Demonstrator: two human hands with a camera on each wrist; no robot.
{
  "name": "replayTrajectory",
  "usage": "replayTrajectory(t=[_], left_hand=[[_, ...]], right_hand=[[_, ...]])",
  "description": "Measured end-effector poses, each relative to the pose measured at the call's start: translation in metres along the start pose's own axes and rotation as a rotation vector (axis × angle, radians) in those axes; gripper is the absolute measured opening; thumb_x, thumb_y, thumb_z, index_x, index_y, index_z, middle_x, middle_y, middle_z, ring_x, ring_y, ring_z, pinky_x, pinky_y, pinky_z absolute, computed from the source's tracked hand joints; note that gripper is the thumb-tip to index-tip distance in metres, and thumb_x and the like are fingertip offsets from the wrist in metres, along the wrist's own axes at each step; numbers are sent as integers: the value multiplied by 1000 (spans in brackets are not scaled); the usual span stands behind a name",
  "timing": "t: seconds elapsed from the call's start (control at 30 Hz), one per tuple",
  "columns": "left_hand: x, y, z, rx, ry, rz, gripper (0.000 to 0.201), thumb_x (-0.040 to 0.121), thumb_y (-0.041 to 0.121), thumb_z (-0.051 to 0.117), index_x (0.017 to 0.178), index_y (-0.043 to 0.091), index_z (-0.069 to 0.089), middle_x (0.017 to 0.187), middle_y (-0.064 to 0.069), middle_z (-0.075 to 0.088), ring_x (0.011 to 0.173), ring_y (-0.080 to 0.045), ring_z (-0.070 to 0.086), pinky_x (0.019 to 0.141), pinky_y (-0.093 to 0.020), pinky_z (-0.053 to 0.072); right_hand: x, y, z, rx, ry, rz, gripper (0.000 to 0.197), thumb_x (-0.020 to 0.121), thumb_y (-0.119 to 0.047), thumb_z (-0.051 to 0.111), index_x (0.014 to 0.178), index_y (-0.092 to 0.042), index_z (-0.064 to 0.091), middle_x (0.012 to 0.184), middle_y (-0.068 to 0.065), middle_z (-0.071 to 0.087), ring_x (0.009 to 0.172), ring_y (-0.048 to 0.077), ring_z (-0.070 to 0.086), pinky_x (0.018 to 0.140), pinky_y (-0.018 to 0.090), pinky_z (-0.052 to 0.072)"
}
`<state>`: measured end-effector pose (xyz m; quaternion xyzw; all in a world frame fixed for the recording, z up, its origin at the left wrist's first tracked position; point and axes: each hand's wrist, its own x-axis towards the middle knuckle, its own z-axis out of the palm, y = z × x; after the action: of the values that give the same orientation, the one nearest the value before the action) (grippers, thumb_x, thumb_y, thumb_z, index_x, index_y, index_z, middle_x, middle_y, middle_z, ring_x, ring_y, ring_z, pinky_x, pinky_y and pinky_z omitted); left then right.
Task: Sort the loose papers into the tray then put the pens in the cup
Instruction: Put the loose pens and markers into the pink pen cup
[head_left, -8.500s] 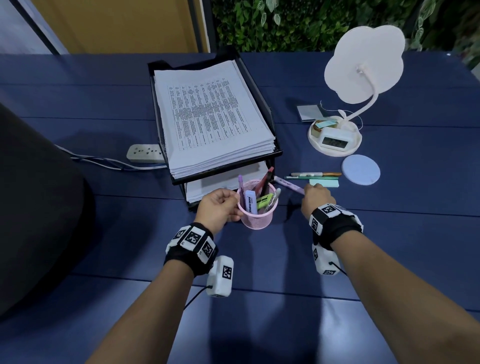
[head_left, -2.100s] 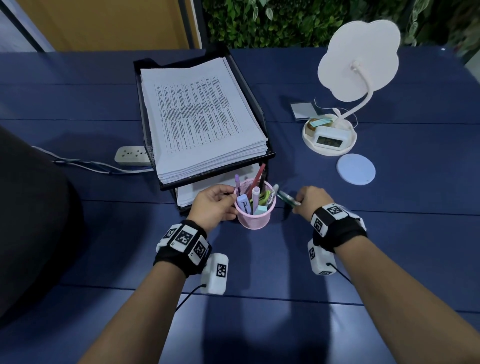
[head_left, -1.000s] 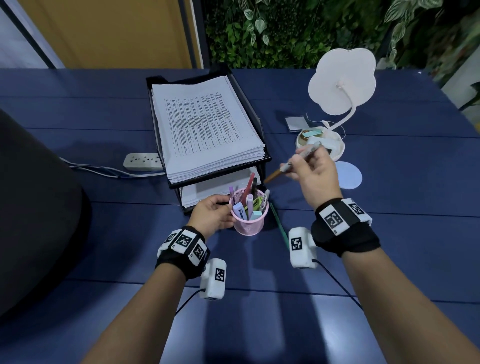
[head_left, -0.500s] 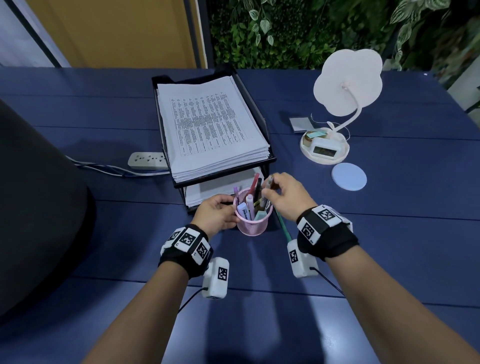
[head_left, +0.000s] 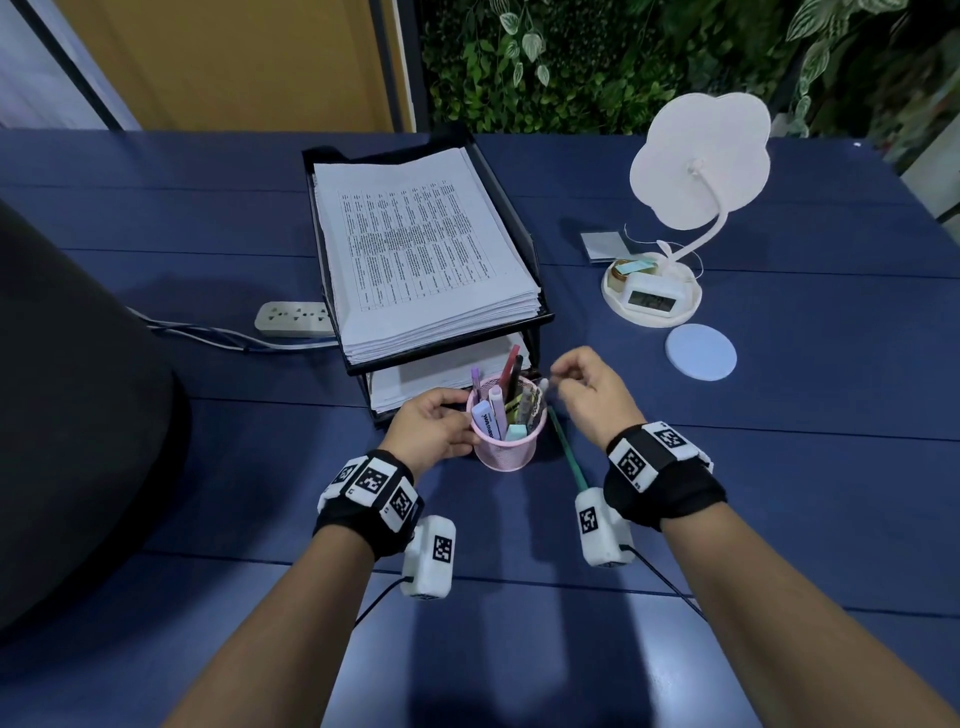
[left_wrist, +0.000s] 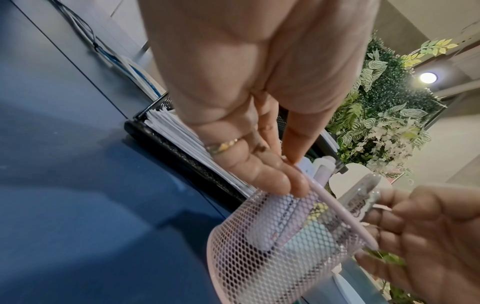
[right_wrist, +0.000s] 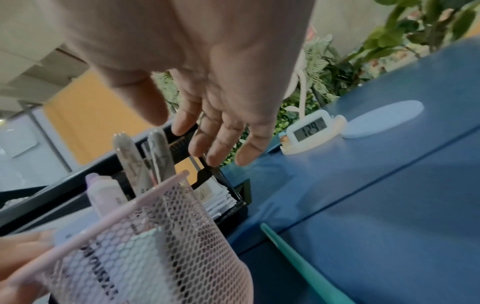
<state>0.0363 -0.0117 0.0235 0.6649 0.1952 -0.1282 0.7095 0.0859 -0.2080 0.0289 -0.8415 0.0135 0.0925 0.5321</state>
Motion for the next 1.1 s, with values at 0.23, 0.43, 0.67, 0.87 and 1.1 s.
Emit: replayTrajectory(t=[0.23,0.43,0.67,0.87,1.1], left_hand=[[0,0,0,-12,-6,2,15,90,-2,58,95,13,60,74,-10,62,49,-7,63,55,-21,55],[1,0,-1,-12,-8,1,16,90,-2,58,95,13,60,75,-10,62,49,-7,63,54,-21,55],[3,-3,-1,-5,-1,8,16,90,-1,58,100,11,59,73,-9,62,50,-7,63,53,-20,55],[4,-4,1,-12,-6,8,23,90,-3,57,103,16,58,69,-6,63,51,-8,64,55,-21,56],[4,-3,3,-22,-28,10,21,90,-3,57,99,17,59,69,-7,63,51,-9,64,55,-21,55]], right_hand=[[-8,32,-1,-593,-88,229,18,82,-11,59,93,0,67,98,18,69,96,34,63,77,32,49],[-16,44,6,-670,-160,337,17,76,-15,66,87,-3,66,90,14,69,87,33,65,69,31,51],[-7,37,-9,-201,107,226,15,76,-11,65,91,-13,62,83,7,64,87,33,65,80,40,55],[1,-12,-32,233,303,-109,23,89,-8,58,80,-29,52,75,-2,57,73,22,64,69,34,59],[-4,-39,-19,230,168,-273,24,88,-7,59,85,-31,55,80,0,62,79,22,64,78,33,56]])
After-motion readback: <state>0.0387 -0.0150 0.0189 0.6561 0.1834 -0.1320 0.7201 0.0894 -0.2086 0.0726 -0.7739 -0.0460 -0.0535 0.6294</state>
